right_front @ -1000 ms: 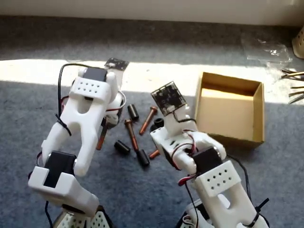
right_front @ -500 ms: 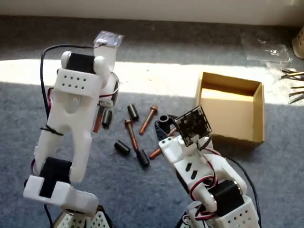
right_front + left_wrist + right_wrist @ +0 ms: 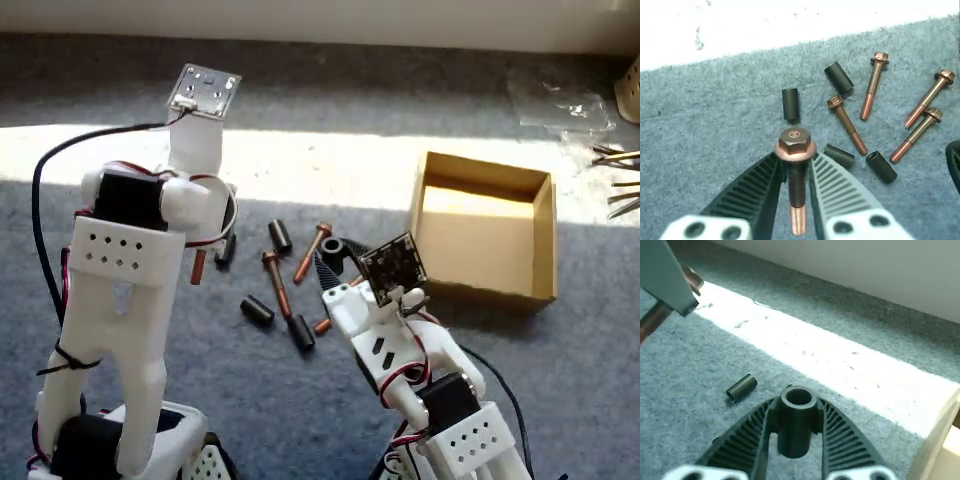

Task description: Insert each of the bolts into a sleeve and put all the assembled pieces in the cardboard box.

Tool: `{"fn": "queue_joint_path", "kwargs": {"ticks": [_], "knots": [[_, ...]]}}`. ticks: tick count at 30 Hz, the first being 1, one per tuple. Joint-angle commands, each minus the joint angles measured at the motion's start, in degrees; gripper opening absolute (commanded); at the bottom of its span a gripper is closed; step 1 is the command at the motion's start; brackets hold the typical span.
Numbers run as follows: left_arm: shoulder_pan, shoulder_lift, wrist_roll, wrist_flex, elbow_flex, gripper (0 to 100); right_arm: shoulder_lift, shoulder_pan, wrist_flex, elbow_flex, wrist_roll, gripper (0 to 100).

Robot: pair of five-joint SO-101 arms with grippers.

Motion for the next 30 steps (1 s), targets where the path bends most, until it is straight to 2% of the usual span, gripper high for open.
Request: {"fn": "queue_joint_path", "kwargs": {"ticks": [1,4,10,14,22,24,26,28,30], "knots": [[1.01,-8.75,-0.18,-9.85,7.25,0,-0.84,-0.66,-3.21,-0.4,-2.64,2.6],[1.01,-14.37,-0.18,-16.62,14.73,0,-0.84,-2.07,-3.21,-0.31,-2.81,2.6],[1.01,-22.02,-0.18,-25.85,23.78,0,-0.84,-9.8,-3.21,-0.22,-2.46,2.6],[1.01,-24.92,0.0,-27.52,25.27,0,-0.75,-9.71,-5.14,0.31,-2.46,2.6],[1.01,-29.32,0.79,-27.6,25.36,0,-0.84,-9.71,-17.45,10.95,-2.29,2.6],[1.01,-30.55,4.31,-27.69,25.36,0,-0.84,-9.63,-18.77,12.26,0.18,2.6],[1.01,-31.6,7.21,-27.78,25.36,0,-0.84,-9.63,-19.65,13.14,6.15,2.6],[1.01,-31.87,7.47,-27.96,25.36,0,-0.84,-9.63,-19.65,13.76,10.9,2.6],[1.01,-32.22,7.65,-29.54,26.86,0,-0.84,-9.63,-19.65,14.55,11.78,2.6]]}}
